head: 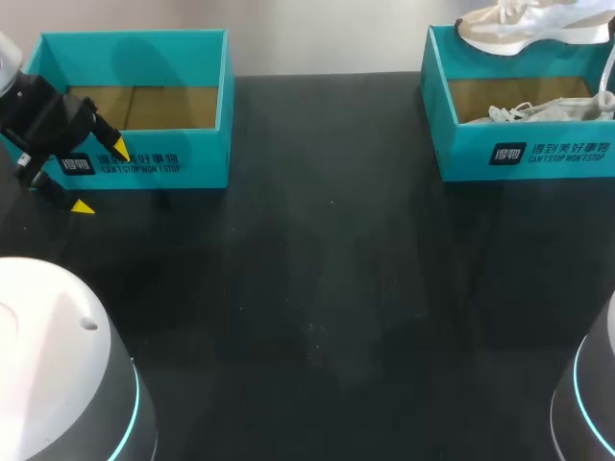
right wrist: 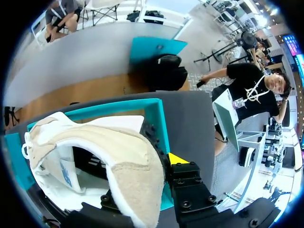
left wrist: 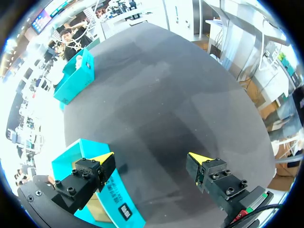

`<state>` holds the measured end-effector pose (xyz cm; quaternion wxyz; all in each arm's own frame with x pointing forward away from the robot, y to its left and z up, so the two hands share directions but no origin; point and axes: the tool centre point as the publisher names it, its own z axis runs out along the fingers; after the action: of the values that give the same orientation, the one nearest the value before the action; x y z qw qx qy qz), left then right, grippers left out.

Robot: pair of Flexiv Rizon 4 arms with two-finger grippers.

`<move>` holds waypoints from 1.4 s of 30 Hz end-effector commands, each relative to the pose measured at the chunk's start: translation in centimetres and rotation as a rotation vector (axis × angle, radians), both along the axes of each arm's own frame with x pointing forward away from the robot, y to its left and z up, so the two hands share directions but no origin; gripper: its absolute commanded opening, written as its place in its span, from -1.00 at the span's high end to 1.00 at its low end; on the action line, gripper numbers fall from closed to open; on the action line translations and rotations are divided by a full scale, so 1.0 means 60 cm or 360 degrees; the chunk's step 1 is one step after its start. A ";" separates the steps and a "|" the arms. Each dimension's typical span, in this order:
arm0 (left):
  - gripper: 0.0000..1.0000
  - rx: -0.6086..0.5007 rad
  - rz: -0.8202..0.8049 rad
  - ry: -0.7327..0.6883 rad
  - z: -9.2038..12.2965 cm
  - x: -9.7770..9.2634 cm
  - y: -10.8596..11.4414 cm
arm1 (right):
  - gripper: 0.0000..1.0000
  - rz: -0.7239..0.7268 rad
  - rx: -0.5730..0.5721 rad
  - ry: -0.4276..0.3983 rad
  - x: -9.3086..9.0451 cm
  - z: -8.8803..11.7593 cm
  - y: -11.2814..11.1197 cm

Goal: Take the shoe out of the shoebox, open the shoe tongue, remove and reinsert the insole, then place the shoe into the shoebox

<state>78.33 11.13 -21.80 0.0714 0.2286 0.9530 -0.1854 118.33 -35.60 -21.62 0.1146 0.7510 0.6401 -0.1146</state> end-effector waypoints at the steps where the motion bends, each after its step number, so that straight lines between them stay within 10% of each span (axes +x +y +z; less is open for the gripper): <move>1: -1.00 0.0006 0.0000 -0.0001 0.001 -0.001 0.000 | 1.00 0.0000 0.0002 -0.0002 -0.001 0.002 0.000; 21: -1.00 0.0006 0.0000 -0.0001 0.001 -0.001 0.000 | 1.00 -0.0045 -0.0095 -0.0106 -0.015 -0.031 0.007; 42: -1.00 0.0006 0.0000 -0.0001 0.001 -0.001 0.000 | 1.00 -0.0112 -0.0017 -0.0231 -0.051 0.049 -0.005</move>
<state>78.33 11.13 -21.80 0.0714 0.2286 0.9530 -0.1854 116.59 -36.25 -19.11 0.1403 0.7822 0.6014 -0.0825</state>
